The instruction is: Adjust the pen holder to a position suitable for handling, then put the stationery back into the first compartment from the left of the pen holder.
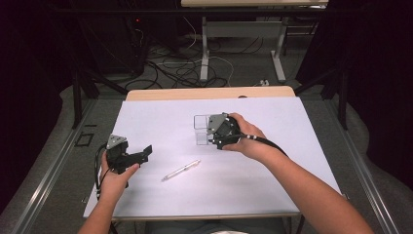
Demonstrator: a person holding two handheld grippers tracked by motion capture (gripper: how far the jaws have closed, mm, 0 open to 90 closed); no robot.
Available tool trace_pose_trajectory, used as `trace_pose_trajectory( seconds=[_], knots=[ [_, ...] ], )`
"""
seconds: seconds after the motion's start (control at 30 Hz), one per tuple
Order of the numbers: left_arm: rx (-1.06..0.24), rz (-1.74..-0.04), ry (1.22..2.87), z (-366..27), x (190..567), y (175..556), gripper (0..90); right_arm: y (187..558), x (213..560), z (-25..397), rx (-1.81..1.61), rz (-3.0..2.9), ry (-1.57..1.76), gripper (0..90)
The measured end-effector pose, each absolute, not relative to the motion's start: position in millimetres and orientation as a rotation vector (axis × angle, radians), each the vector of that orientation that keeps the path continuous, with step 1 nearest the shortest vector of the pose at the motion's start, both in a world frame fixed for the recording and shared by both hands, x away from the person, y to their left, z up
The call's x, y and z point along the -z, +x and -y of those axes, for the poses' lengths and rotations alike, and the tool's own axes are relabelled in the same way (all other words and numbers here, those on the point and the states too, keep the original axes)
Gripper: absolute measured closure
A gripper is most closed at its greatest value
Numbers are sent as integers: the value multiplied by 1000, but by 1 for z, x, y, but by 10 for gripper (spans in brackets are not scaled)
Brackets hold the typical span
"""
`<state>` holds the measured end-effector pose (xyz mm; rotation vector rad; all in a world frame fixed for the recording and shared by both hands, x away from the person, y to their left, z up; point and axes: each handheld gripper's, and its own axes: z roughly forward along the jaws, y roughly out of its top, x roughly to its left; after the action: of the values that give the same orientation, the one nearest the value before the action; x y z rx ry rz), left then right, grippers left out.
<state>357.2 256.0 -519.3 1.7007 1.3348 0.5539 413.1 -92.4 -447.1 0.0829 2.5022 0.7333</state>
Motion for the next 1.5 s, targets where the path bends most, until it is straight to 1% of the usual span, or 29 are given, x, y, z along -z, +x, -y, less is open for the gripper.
trace_pose_trajectory(
  seconds=[0.4, 0.6, 0.9, 1.1, 1.3, 1.37, 1.5],
  knots=[
    [-551, -1306, 1716, -255, 519, 355, 4, 405, 459, 81, -744, -2523, 33, 348],
    [-554, -1304, 1713, -256, 519, 354, 4, 403, 466, 69, -733, -2543, -11, 300],
    [-553, -1298, 1718, -256, 519, 353, 4, 397, 478, 47, -761, -2574, -65, 300],
    [-556, -1297, 1718, -256, 519, 353, 4, 396, 484, 40, -751, -2579, -99, 302],
    [-558, -1305, 1714, -259, 519, 353, 4, 395, 488, 33, -736, -2584, -143, 357],
    [-557, -1309, 1713, -259, 519, 353, 4, 394, 490, 30, -731, -2604, -163, 417],
    [-558, -1305, 1716, -258, 519, 353, 4, 391, 493, 21, -693, -2605, -214, 419]
  ],
)
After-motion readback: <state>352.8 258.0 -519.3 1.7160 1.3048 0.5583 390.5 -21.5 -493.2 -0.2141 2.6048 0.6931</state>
